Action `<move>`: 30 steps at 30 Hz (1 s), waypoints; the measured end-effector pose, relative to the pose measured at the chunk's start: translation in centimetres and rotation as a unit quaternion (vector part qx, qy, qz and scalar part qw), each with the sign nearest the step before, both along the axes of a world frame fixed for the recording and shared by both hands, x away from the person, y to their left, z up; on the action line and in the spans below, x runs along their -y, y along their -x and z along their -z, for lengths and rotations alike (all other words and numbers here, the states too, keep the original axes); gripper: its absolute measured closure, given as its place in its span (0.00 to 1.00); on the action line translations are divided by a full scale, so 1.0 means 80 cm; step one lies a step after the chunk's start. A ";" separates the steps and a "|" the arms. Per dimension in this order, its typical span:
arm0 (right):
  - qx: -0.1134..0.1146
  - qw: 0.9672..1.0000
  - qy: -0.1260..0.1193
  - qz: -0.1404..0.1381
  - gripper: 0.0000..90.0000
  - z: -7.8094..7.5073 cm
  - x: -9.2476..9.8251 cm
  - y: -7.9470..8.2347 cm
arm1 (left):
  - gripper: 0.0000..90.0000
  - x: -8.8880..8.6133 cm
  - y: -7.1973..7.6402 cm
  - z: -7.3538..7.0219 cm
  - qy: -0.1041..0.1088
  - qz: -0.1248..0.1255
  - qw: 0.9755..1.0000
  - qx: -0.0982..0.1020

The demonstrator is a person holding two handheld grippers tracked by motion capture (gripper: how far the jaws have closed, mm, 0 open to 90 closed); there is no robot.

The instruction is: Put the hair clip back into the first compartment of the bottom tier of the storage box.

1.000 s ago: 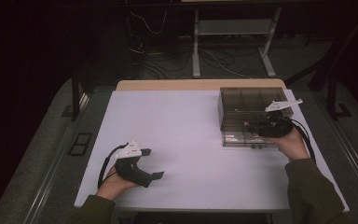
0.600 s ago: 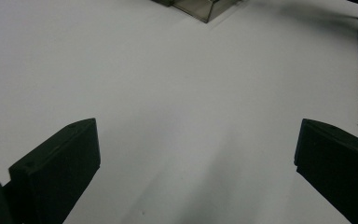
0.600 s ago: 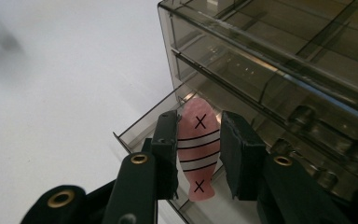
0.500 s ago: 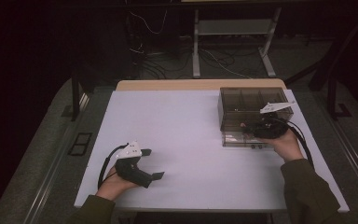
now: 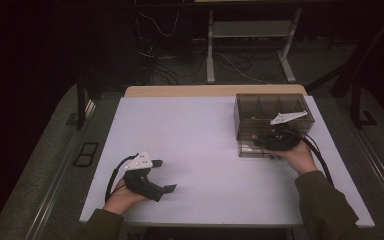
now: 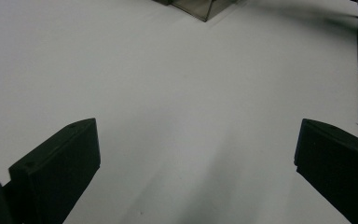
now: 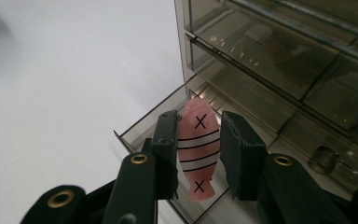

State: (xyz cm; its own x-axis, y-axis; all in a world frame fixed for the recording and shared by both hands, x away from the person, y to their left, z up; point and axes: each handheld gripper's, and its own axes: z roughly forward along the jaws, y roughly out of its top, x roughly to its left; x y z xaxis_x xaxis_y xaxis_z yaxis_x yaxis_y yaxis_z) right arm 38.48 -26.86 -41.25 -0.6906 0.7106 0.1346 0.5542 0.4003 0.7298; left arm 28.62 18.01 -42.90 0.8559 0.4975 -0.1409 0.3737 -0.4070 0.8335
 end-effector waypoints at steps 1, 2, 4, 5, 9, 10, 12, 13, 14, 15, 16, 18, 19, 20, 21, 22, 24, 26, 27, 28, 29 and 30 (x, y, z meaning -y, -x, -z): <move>0.000 1.000 0.001 -0.001 0.74 0.001 -0.001 0.000 | 0.00 0.000 0.000 0.000 0.000 0.000 1.000 0.000; -0.002 1.000 0.002 -0.001 0.74 0.002 -0.002 -0.001 | 0.00 0.000 0.000 0.000 0.000 0.000 1.000 0.000; -0.003 1.000 0.004 -0.002 0.74 0.006 -0.005 -0.001 | 0.00 0.000 0.000 0.000 0.000 0.000 1.000 0.000; -0.003 1.000 0.004 -0.002 0.74 0.006 -0.005 -0.001 | 0.00 0.000 0.000 0.000 0.000 0.000 1.000 0.000; -0.011 1.000 0.011 -0.005 0.74 0.010 -0.008 -0.002 | 0.00 0.001 0.000 0.001 0.000 0.000 1.000 -0.001; -0.010 1.000 0.013 -0.005 0.74 0.012 -0.009 -0.003 | 0.00 0.001 0.000 0.001 0.000 0.000 1.000 -0.001; -0.014 1.000 0.015 -0.005 0.74 0.014 -0.011 -0.003 | 0.00 0.000 0.000 0.001 -0.001 0.000 1.000 -0.001; -0.014 1.000 0.017 -0.005 0.74 0.015 -0.011 -0.003 | 0.00 0.000 0.000 0.001 -0.001 0.000 1.000 -0.001; -0.014 1.000 0.017 -0.004 0.74 0.016 -0.011 -0.004 | 0.00 0.000 0.000 0.001 -0.001 0.000 1.000 -0.001; -0.015 1.000 0.018 -0.005 0.74 0.016 -0.011 -0.004 | 0.00 0.000 0.000 0.001 -0.001 0.000 1.000 -0.001; -0.017 1.000 0.019 -0.003 0.74 0.017 -0.012 -0.004 | 0.00 0.000 0.000 0.001 -0.003 0.001 1.000 -0.001; -0.016 1.000 0.021 -0.002 0.74 0.018 -0.011 -0.005 | 0.00 0.001 0.000 0.002 -0.003 0.002 1.000 -0.002; -0.017 1.000 0.021 -0.002 0.74 0.019 -0.011 -0.005 | 0.00 0.001 0.000 0.002 -0.002 0.002 1.000 -0.003; -0.017 1.000 0.021 0.000 0.74 0.020 -0.011 -0.005 | 0.00 0.001 0.000 0.002 -0.003 0.003 1.000 -0.003; -0.017 1.000 0.022 0.002 0.74 0.020 -0.011 -0.006 | 0.00 0.001 0.000 0.002 -0.004 0.003 1.000 -0.003; -0.016 1.000 0.023 0.002 0.74 0.020 -0.011 -0.006 | 0.00 0.001 0.000 0.002 -0.005 0.003 1.000 -0.003; -0.017 1.000 0.024 0.004 0.73 0.021 -0.011 -0.006 | 0.00 0.001 0.000 0.002 -0.006 0.003 1.000 -0.003; -0.019 1.000 0.023 0.004 0.72 0.021 -0.011 -0.006 | 0.00 0.001 0.000 0.002 -0.005 0.003 1.000 -0.003; -0.020 1.000 0.022 0.005 0.71 0.021 -0.011 -0.006 | 0.00 0.001 0.000 0.002 -0.005 0.003 1.000 -0.003; -0.020 1.000 0.022 0.005 0.70 0.021 -0.011 -0.006 | 0.00 0.001 0.000 0.002 -0.004 0.003 1.000 -0.003; -0.017 1.000 0.021 0.006 0.69 0.021 -0.011 -0.006 | 0.00 0.001 0.000 0.002 -0.005 0.003 1.000 -0.003; -0.015 1.000 0.021 0.006 0.69 0.021 -0.010 -0.006 | 0.00 0.001 0.000 0.002 -0.005 0.003 1.000 -0.004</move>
State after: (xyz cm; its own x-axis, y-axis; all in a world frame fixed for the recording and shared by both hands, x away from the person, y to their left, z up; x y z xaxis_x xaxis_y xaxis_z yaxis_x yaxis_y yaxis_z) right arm 38.96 -26.04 -42.89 -0.6780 0.7243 0.1251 0.5803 0.4231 0.6959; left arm 28.58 17.93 -43.08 0.8578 0.4939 -0.1422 0.3775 -0.4177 0.8265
